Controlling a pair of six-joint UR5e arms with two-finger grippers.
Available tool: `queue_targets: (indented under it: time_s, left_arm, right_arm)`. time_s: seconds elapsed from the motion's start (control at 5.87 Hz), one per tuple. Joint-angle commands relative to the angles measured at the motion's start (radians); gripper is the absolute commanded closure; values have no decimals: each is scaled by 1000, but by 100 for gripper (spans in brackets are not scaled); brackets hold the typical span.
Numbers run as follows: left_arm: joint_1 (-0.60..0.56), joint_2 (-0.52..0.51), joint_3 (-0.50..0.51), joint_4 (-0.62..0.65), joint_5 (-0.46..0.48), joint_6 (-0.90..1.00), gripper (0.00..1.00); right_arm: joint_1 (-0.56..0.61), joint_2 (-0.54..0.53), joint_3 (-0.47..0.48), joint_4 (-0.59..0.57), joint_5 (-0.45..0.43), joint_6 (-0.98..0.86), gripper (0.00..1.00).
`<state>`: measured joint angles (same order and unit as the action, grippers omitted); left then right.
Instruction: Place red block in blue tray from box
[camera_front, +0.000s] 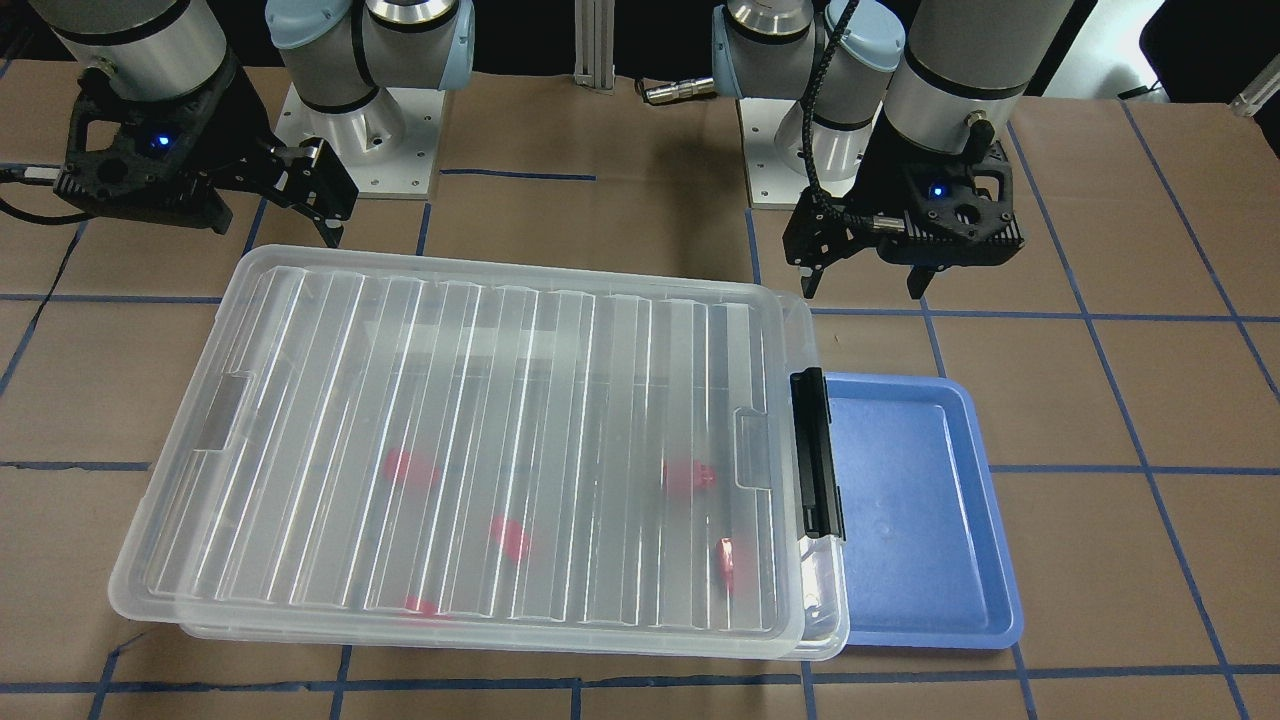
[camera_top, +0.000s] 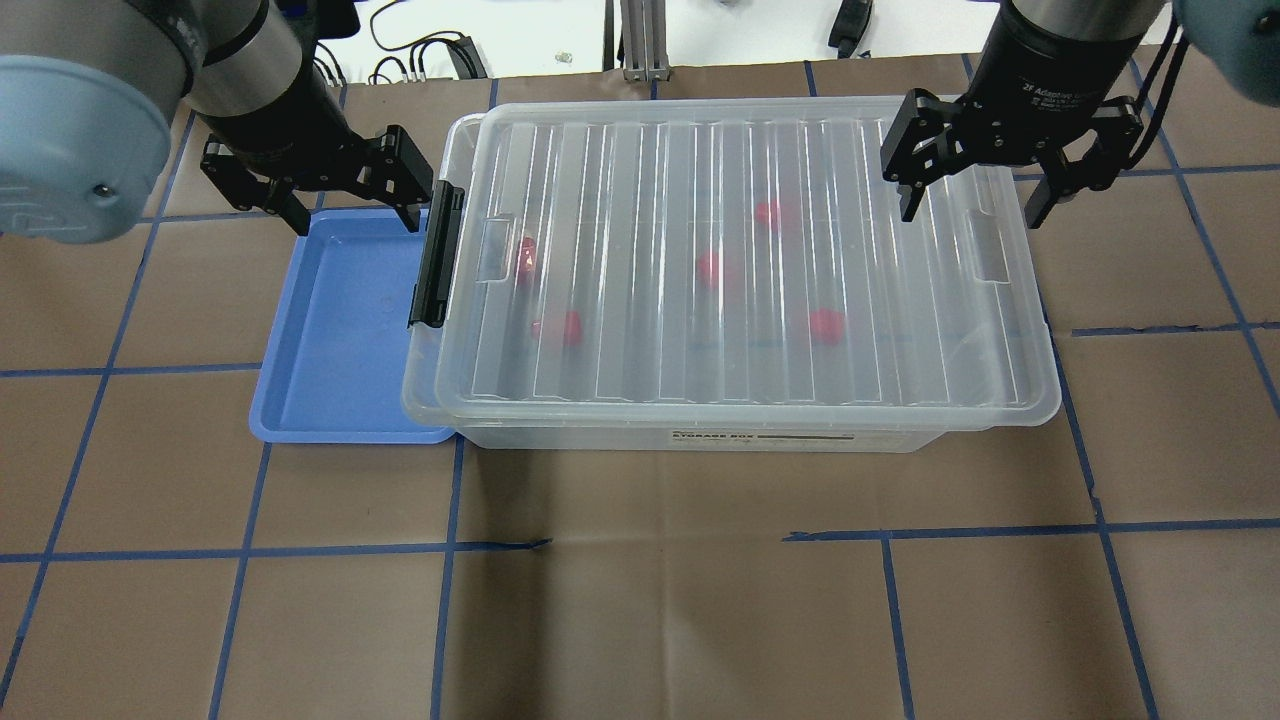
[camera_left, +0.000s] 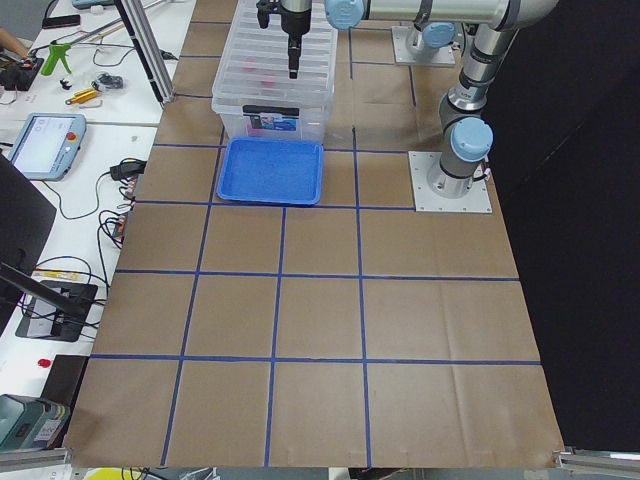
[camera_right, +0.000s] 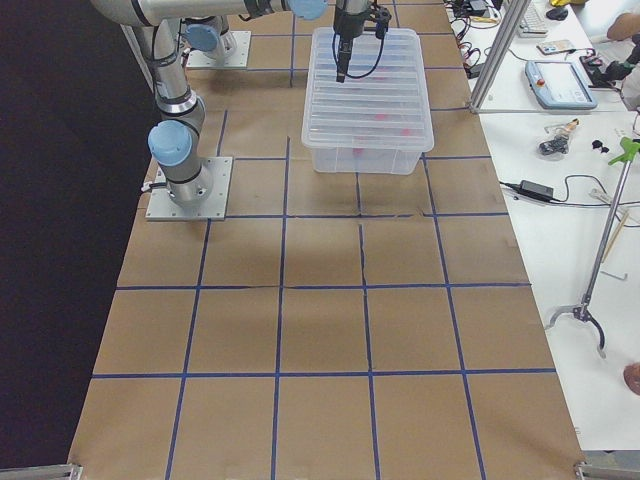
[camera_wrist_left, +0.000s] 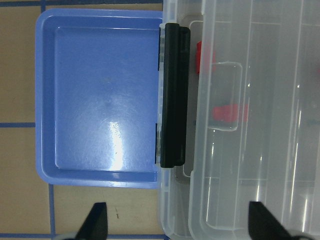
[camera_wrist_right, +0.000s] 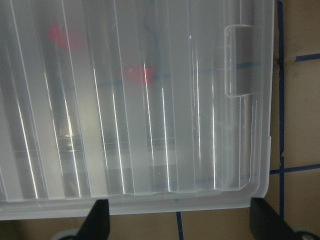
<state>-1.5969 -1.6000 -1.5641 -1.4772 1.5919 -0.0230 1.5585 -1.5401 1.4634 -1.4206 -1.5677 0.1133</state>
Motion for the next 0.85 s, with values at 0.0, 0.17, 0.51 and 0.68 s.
queue_targets:
  time_s: [0.0,0.17,0.51,0.68]
  left_arm:
    - [0,0,-1,0,-1,0,2]
    - [0,0,-1,0,0,0,2]
    - [0,0,-1,0,-1,0,2]
    - [0,0,-1,0,-1,0,2]
  right_arm:
    - [0,0,0,0,0,-1,0]
    - [0,1,0,-1,0,-1,0]
    - [-15,8,0,-7,-3,-21,0]
    - [-52,14,0,-9,-3,-90,0]
